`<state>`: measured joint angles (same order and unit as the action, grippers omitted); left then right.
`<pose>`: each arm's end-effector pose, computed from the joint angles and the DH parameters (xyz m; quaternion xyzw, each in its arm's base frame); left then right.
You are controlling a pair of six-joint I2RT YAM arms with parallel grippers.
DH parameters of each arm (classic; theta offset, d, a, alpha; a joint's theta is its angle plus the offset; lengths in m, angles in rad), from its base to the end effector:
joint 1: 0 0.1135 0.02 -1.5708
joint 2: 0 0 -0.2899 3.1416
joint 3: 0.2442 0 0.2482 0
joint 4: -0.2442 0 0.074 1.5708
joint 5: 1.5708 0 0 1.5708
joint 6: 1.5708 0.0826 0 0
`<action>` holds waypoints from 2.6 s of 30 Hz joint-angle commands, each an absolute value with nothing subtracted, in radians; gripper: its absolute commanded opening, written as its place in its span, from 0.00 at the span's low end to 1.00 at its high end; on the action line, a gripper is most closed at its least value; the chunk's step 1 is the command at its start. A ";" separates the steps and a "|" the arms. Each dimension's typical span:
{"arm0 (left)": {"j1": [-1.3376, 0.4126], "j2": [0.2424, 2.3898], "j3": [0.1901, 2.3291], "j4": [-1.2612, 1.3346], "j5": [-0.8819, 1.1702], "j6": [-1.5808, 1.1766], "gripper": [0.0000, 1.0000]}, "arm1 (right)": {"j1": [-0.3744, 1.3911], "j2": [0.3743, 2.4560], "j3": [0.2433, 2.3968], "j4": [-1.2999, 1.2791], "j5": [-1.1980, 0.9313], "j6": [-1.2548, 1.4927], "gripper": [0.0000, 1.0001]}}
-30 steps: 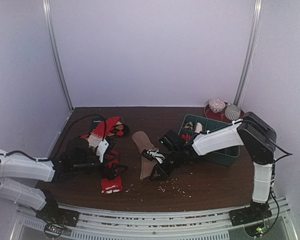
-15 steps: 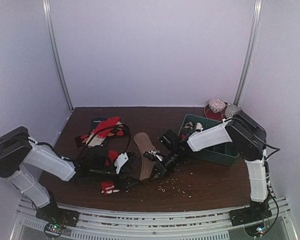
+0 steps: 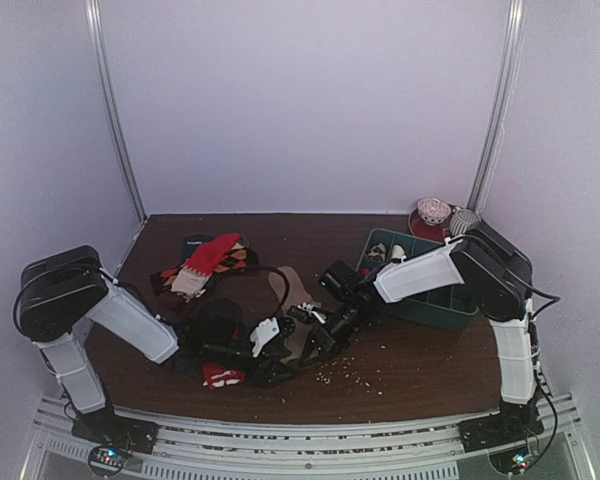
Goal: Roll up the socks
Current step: Roll a pair of socks at the center of the board.
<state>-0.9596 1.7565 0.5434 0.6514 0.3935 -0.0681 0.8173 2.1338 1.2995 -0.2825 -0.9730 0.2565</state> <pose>0.1699 -0.2977 0.1138 0.4554 0.7339 -0.3821 0.3287 0.2470 0.3631 0.1123 0.3395 -0.7985 -0.4932 0.0620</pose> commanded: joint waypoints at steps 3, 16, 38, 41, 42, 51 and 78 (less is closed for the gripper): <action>-0.965 1.807 0.565 0.717 0.390 -0.057 0.47 | 0.813 2.169 1.285 -0.347 -0.941 0.233 0.00; -0.964 1.866 0.584 0.724 0.404 -0.092 0.20 | 0.812 2.177 1.285 -0.358 -0.931 0.221 0.02; -0.933 1.859 0.721 0.204 0.538 -0.499 0.00 | 0.868 1.588 0.750 0.415 -0.604 0.037 0.42; -0.902 1.851 0.704 0.206 0.597 -0.563 0.00 | 0.935 1.591 0.743 0.368 -0.469 -0.078 0.42; -0.896 1.848 0.703 0.197 0.597 -0.570 0.00 | 0.954 1.597 0.743 0.359 -0.447 -0.098 0.42; -0.848 1.893 0.704 0.161 0.625 -0.605 0.00 | 1.048 1.603 0.728 0.332 -0.344 -0.196 0.42; -0.804 1.931 0.758 -0.010 0.608 -0.560 0.00 | 1.138 1.654 0.711 0.415 -0.132 -0.291 0.39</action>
<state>-0.8188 1.8713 0.7887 0.1574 0.7189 -0.5812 1.1339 1.7176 0.7387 0.3439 -0.1619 -0.2836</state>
